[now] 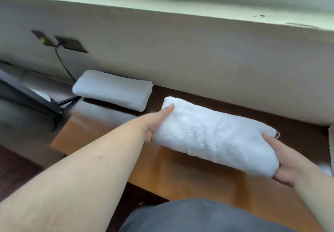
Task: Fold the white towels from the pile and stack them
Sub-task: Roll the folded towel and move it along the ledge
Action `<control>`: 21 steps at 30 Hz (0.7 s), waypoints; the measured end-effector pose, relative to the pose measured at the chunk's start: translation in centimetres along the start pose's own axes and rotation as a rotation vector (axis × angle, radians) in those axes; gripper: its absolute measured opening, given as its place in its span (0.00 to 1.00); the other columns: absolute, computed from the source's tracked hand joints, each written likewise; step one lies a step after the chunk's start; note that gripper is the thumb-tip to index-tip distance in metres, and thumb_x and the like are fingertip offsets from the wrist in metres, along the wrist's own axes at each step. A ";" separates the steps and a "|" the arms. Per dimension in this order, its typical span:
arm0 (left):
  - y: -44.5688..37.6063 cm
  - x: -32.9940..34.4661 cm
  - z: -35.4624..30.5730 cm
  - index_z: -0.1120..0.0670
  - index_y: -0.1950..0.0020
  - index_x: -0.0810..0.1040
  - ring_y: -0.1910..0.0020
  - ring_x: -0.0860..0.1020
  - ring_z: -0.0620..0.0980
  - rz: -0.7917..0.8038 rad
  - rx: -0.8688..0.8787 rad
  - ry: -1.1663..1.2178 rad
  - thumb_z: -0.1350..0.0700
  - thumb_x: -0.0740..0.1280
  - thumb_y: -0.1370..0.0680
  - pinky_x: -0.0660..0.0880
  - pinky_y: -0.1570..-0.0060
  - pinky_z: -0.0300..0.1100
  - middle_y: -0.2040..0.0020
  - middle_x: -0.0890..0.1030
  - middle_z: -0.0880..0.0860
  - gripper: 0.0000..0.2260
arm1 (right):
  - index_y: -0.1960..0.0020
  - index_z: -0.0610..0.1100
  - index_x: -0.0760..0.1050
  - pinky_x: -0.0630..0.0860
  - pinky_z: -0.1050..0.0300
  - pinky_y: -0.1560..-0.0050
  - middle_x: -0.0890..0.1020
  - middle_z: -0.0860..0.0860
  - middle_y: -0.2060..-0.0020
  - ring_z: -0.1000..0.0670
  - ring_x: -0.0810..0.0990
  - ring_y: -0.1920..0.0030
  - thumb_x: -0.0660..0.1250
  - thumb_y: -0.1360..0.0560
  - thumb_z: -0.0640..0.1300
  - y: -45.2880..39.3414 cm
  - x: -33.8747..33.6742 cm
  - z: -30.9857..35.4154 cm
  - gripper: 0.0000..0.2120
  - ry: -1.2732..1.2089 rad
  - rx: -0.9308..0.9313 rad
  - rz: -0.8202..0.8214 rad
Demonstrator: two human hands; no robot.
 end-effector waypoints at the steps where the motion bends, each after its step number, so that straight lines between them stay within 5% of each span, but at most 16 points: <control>1: 0.5 -1.5 -0.7 0.51 0.44 0.79 0.56 0.85 0.51 -0.021 0.021 0.030 0.28 0.68 0.33 0.80 0.59 0.42 0.53 0.86 0.52 0.31 | 0.42 0.44 0.83 0.82 0.42 0.50 0.82 0.42 0.39 0.42 0.83 0.42 0.68 0.28 0.58 -0.2 2.0 0.5 0.22 0.001 -0.014 0.029; 4: 1.3 -7.0 -2.0 0.52 0.43 0.80 0.54 0.85 0.51 -0.082 0.131 0.086 0.29 0.68 0.31 0.80 0.53 0.45 0.53 0.86 0.51 0.30 | 0.45 0.41 0.84 0.83 0.47 0.60 0.84 0.41 0.44 0.43 0.85 0.48 0.69 0.30 0.55 -1.2 8.2 1.4 0.22 0.011 -0.079 0.055; 8: 1.9 -15.4 -2.9 0.52 0.41 0.80 0.51 0.84 0.53 -0.126 0.226 0.099 0.33 0.70 0.30 0.77 0.42 0.52 0.51 0.86 0.51 0.28 | 0.34 0.44 0.76 0.82 0.47 0.64 0.85 0.43 0.45 0.45 0.86 0.52 0.67 0.24 0.51 -2.3 16.2 1.3 0.20 0.019 -0.211 0.015; 16: 0.5 -31.1 -7.3 0.50 0.41 0.79 0.50 0.84 0.55 -0.106 0.281 0.035 0.35 0.70 0.29 0.76 0.40 0.54 0.49 0.85 0.51 0.24 | 0.36 0.50 0.77 0.82 0.45 0.61 0.85 0.46 0.45 0.44 0.86 0.50 0.66 0.20 0.44 -5.0 31.1 -0.6 0.13 -0.012 -0.400 -0.011; 21: -2.5 -38.1 -11.2 0.55 0.45 0.80 0.52 0.84 0.56 -0.184 0.267 -0.007 0.38 0.69 0.25 0.78 0.45 0.53 0.52 0.86 0.54 0.22 | 0.37 0.48 0.76 0.81 0.49 0.66 0.87 0.47 0.52 0.46 0.87 0.57 0.64 0.20 0.39 -7.5 39.3 0.9 0.13 0.011 -0.493 -0.058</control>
Point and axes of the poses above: each hand's wrist, its own y-axis away from the middle knuckle, its own x-axis out of the palm, z = x × y, the point moved 3 cm from there along -y, towards the middle knuckle
